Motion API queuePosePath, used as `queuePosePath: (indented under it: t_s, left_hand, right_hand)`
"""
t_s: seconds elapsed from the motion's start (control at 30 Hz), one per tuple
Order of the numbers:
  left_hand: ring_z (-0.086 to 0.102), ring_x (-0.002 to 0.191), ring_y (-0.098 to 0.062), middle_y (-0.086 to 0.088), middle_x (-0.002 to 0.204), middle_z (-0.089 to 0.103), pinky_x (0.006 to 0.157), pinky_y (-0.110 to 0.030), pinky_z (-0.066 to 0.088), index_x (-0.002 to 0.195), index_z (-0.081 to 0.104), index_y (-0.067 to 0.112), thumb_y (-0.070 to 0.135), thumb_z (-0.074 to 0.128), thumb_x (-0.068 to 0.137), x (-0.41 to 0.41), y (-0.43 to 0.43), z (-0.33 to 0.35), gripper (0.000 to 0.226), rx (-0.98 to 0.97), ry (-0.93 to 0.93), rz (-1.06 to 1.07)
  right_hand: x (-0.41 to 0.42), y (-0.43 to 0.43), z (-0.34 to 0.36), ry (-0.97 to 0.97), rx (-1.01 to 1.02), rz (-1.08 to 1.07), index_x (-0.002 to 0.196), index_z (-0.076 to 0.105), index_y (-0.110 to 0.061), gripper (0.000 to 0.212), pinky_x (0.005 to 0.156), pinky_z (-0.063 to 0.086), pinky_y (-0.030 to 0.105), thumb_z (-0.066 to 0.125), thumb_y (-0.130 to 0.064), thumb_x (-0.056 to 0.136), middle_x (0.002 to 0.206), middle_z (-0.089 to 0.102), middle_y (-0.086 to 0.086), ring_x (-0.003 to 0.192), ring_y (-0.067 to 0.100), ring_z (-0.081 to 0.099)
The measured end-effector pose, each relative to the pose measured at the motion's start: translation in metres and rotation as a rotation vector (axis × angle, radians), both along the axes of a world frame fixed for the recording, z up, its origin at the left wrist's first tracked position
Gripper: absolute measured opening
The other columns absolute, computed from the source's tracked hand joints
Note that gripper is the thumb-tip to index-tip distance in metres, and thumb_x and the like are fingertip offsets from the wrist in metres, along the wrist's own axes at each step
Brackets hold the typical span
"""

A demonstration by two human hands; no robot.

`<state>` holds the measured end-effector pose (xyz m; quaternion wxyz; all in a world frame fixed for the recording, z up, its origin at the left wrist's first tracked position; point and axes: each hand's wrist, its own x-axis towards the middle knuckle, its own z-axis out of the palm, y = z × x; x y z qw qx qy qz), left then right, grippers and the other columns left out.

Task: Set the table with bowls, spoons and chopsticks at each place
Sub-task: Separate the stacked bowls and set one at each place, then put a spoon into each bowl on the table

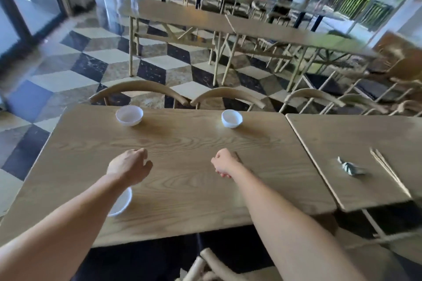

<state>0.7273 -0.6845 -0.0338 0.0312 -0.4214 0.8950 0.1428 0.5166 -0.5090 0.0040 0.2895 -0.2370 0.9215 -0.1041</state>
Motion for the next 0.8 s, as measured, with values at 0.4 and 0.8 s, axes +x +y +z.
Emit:
queuePosePath:
  t_s: [0.4,0.8]
  left_hand:
    - [0.064,0.103,-0.031,-0.007,0.114,0.066,0.073,-0.032,0.048,0.105,0.061,0.021,0.045,0.050,0.089,-0.152,0.336,0.087,0.030,-0.079,0.064,-0.361]
    - [0.064,0.097,-0.031,-0.007,0.107,0.065,0.070,-0.034,0.045,0.100,0.048,0.020,0.046,0.042,0.094,-0.278,0.550,0.067,0.028,0.030,0.056,-0.710]
  right_hand:
    - [-0.073,0.366,0.059,0.259,-0.122,-0.175,0.086,0.063,-0.017,0.024,0.081,0.052,0.030,0.055,-0.039,0.081,0.100,0.067,0.010,0.096,0.029,0.065]
    - [-0.102,0.602,0.049,0.282,-0.047,-0.426,0.100,0.065,-0.012,0.028,0.084,0.051,0.034,0.057,-0.036,0.089,0.109,0.066,0.010,0.106,0.032,0.063]
